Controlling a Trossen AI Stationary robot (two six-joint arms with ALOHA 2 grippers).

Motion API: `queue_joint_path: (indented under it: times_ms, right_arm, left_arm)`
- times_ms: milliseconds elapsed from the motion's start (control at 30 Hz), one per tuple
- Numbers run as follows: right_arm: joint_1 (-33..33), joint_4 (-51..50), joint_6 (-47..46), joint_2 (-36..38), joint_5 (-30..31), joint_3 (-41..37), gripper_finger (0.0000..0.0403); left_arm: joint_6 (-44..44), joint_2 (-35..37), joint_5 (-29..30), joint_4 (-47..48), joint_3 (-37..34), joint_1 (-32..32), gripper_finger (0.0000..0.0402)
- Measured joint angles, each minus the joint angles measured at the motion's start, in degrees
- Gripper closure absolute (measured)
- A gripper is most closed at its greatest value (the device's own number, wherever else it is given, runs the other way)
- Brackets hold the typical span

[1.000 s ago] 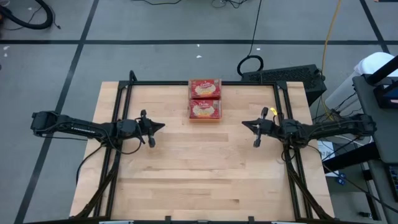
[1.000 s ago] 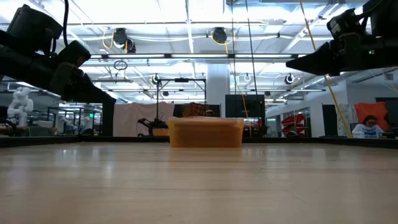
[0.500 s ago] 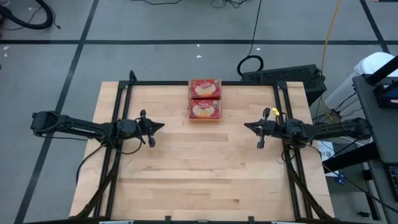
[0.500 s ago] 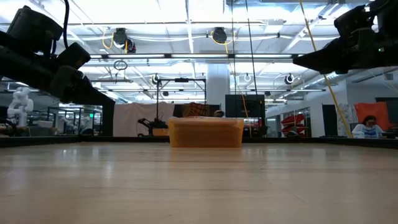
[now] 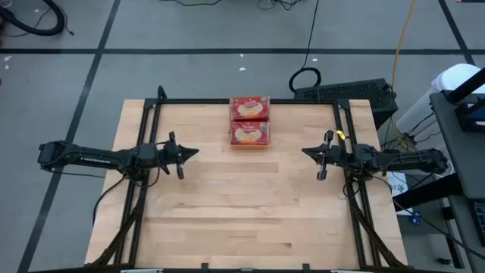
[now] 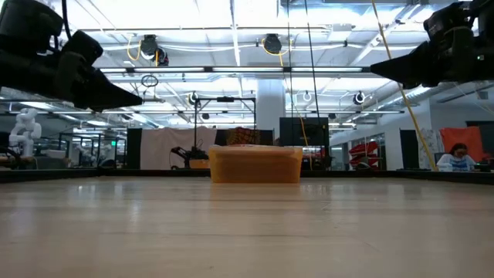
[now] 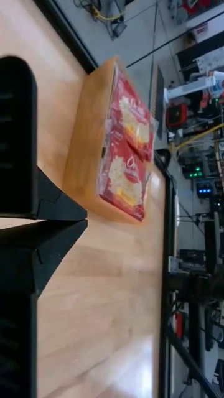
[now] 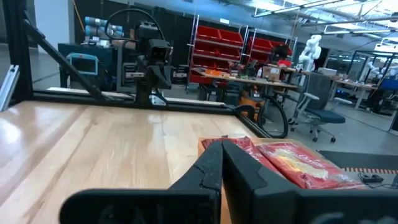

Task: Sort popcorn bags into baskets
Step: Return to Home Position

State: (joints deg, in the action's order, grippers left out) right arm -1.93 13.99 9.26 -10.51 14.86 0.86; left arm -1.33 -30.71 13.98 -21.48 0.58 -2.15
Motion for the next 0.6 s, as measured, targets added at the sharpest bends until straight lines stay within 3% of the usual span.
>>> queue_joint_path:
  times_ms: [300,600]
  right_arm:
    - [0.0,-1.4,-0.63,5.07,0.08,0.0,0.0403]
    - [-0.02,-5.25,-0.02,10.49,0.23,0.01,0.0403]
  left_arm:
    - [0.35,12.83,1.09,11.72,0.0,0.02,0.0397]
    - [0.33,20.56,1.09,18.09,0.0,0.02,0.0391]
